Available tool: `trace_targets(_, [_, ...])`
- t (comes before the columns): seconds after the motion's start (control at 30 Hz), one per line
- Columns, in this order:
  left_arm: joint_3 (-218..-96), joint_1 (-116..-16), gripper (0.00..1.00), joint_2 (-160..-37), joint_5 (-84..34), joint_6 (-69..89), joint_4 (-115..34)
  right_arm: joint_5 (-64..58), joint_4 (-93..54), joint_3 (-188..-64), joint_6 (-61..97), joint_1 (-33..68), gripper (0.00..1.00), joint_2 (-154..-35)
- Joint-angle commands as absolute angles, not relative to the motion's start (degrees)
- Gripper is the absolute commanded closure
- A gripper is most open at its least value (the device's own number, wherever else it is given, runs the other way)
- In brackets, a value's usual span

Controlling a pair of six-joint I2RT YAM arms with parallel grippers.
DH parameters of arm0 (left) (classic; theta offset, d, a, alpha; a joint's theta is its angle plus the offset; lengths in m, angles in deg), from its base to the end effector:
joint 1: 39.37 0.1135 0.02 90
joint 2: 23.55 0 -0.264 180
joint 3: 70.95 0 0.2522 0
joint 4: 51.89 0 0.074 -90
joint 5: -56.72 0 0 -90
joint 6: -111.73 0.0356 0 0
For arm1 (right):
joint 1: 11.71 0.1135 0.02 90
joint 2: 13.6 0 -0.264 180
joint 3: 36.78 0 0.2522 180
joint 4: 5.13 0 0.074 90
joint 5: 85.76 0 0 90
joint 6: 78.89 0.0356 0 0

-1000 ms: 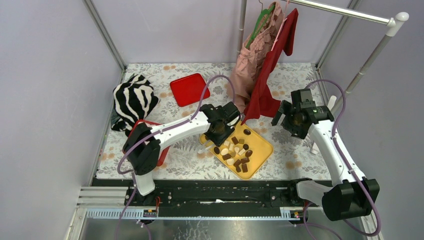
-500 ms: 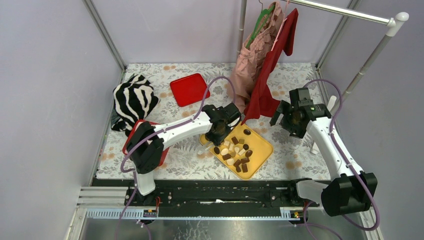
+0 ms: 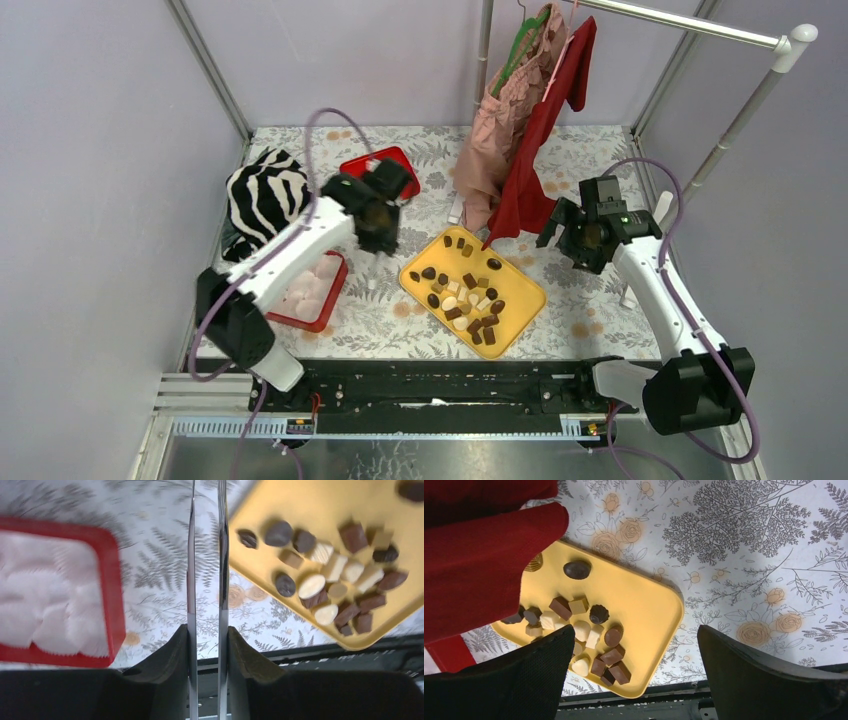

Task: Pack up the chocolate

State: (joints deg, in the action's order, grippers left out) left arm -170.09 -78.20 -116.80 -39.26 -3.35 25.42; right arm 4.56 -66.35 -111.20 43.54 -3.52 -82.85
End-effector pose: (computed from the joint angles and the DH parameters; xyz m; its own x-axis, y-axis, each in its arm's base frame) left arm 0.2522 -0.1982 0.2993 -0.9222 0.2011 -0.3304 0.2284 0.9725 -0.0456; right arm 0.2364 0.0338 0.2922 -0.7678 0.4313 -0.4739 0.3227 0.8992 0.2956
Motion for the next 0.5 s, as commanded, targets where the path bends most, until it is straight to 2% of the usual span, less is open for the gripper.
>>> trace_targets(0.0, [-167.83, -70.73, 1.00, -108.78, -42.17, -16.55, 33.68, 3.89, -61.42, -111.41, 43.80, -3.71, 0.00, -78.55])
trace_targets(0.2, [-163.71, -59.56, 1.00, -99.53, -42.83, -28.43, 34.07, 3.98, -61.46, -114.14, 42.79, -3.80, 0.00, -79.74])
trace_targets(0.47, [-159.93, -45.40, 1.00, -100.55, -42.30, -27.95, 38.11, 3.27, -61.09, -112.44, 42.55, -3.72, 0.00, -78.67])
